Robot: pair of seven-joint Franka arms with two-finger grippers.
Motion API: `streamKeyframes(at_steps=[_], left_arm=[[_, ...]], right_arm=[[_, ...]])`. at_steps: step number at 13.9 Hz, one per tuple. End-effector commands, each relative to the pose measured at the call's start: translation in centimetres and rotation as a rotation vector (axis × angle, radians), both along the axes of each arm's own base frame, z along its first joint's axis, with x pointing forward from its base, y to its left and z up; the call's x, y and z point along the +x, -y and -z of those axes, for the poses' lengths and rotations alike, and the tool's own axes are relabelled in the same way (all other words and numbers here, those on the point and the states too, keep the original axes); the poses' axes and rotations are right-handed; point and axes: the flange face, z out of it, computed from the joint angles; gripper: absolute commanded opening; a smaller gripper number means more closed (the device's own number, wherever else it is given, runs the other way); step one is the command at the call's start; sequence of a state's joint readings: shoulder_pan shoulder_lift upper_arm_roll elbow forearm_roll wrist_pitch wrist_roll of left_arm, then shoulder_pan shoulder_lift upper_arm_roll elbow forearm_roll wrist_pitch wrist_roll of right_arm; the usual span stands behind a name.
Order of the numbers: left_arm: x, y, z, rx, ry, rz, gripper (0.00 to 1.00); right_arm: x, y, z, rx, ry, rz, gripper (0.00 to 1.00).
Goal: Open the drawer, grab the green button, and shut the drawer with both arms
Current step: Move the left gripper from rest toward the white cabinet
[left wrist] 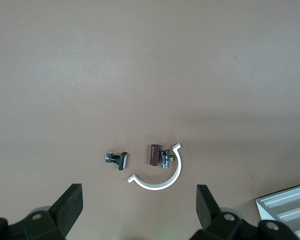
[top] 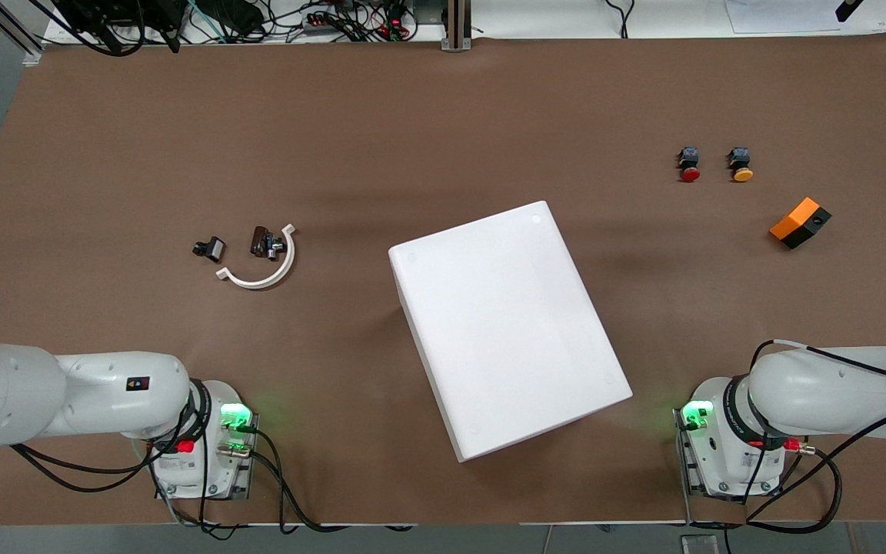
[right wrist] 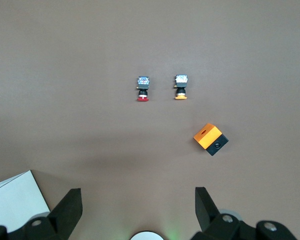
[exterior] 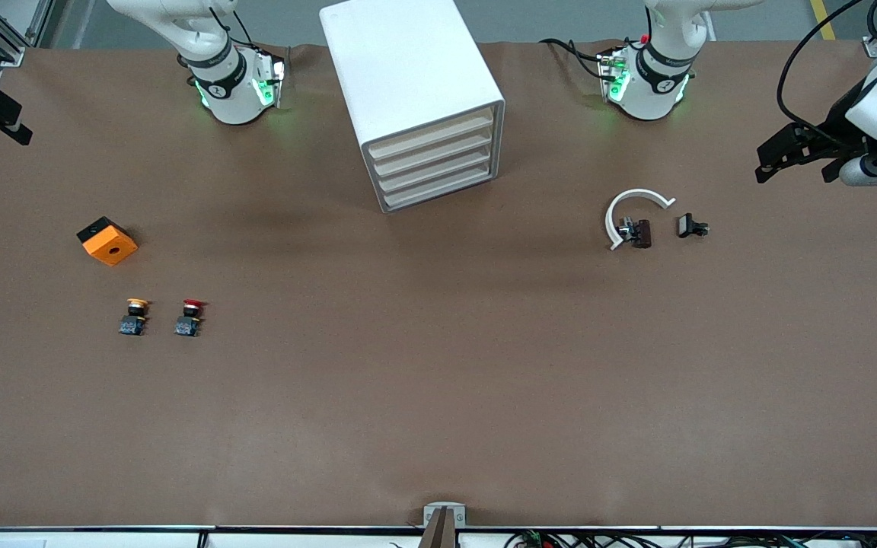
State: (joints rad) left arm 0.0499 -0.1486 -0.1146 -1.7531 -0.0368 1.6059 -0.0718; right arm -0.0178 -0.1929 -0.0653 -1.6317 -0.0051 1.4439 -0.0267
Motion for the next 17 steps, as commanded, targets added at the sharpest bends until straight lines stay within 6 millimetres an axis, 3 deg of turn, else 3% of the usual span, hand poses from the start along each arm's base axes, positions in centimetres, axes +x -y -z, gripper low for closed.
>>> streamKeyframes(at_steps=[1,10,14,17], left_arm=[[0.3,0.3,-0.5,-0.010,-0.005,-0.006,1.00],[0.7,0.2,0.1,-0.009,-0.019,-0.003,1.00],[1.2,-0.4,2.7,-0.005,-0.084,-0.012,1.00],[2.6,-0.4,6.0,-0.008,-0.144,-0.012,1.00]], right_arm=[[-0.2,0.1,-0.2,-0.017,0.000,0.001,1.00],[0.2,0.1,-0.1,-0.018,0.000,0.003,1.00],[0.8,0.2,0.7,-0.013,-0.012,0.016,1.00],[1.8,0.1,0.9,-0.016,-0.016,0.002,1.00]])
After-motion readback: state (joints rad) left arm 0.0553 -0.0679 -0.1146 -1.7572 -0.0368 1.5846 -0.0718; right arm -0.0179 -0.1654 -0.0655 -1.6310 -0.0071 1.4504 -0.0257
